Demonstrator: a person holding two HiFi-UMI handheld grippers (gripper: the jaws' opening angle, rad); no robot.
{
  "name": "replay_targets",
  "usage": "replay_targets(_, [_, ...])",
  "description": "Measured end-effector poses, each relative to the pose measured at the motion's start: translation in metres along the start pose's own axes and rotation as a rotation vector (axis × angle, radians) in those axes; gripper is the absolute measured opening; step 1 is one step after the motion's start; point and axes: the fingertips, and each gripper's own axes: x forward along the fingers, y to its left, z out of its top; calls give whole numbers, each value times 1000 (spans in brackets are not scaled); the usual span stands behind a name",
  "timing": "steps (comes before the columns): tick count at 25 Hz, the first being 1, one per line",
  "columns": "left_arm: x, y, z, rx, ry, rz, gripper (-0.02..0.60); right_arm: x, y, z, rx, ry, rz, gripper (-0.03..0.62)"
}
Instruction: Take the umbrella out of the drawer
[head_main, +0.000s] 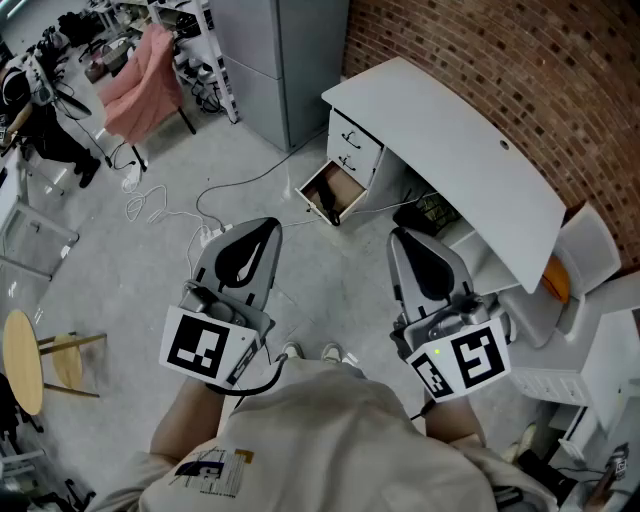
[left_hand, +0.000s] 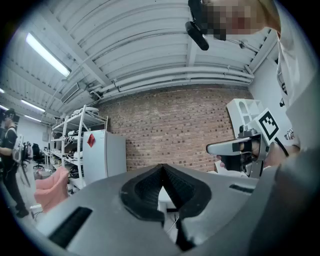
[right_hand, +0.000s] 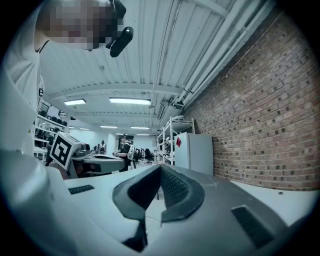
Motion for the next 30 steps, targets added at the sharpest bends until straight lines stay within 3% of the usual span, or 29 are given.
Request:
replay_targets(8, [7, -4, -3, -9, 9, 3, 8, -5, -13, -1, 52, -19, -11, 6])
replay_targets(30, [39, -52, -18, 19, 53, 32, 8, -30, -61, -31, 66, 12, 7, 8])
